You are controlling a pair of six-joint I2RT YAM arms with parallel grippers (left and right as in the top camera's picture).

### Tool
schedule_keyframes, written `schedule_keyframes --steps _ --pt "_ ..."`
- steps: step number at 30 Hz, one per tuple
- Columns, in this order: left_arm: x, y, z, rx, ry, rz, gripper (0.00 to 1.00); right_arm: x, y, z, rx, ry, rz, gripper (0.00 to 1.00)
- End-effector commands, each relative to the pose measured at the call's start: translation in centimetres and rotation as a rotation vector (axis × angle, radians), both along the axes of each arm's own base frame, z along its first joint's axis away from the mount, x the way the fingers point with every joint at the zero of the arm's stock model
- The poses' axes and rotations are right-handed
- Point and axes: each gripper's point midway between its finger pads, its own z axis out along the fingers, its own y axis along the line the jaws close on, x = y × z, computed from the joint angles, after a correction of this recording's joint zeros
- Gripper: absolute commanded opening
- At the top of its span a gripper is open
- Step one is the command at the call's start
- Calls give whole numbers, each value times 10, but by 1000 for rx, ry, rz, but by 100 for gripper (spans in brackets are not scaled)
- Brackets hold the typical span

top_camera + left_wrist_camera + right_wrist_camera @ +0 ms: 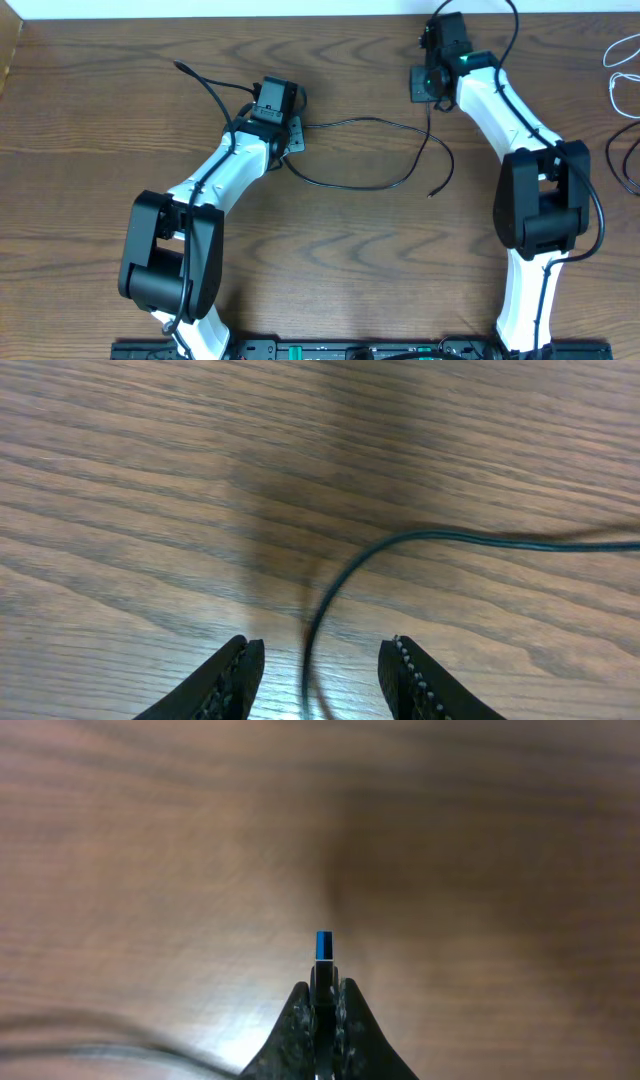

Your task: Untangle cables

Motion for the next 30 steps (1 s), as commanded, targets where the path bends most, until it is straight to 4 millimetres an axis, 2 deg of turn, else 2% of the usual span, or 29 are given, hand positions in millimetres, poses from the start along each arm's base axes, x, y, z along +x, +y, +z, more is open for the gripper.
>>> schedule_keyframes --steps 1,8,11,13,14,19,28,30 --pt "1 11 -6 46 5 5 43 6 -11 -7 -12 -9 -12 1" --pt "0 8 -6 33 9 -3 43 13 -3 -31 -38 -8 116 3" --pt "-1 1 -7 -5 20 -24 43 15 2 -30 -27 -21 143 48" --pt "-3 -4 -8 -28 27 -38 43 15 2 -29 -24 -23 143 63" --pt "-3 -6 -8 -37 29 -42 43 15 2 -29 -22 -22 144 65" --pt "-8 -19 -13 -103 60 -80 43 11 2 -32 -18 -1 147 70" --pt "-15 -18 -55 -86 150 -75 43 4 5 -35 -2 29 159 71" --pt "-16 -18 -58 -86 158 -73 38 3 5 -36 -3 34 159 71"
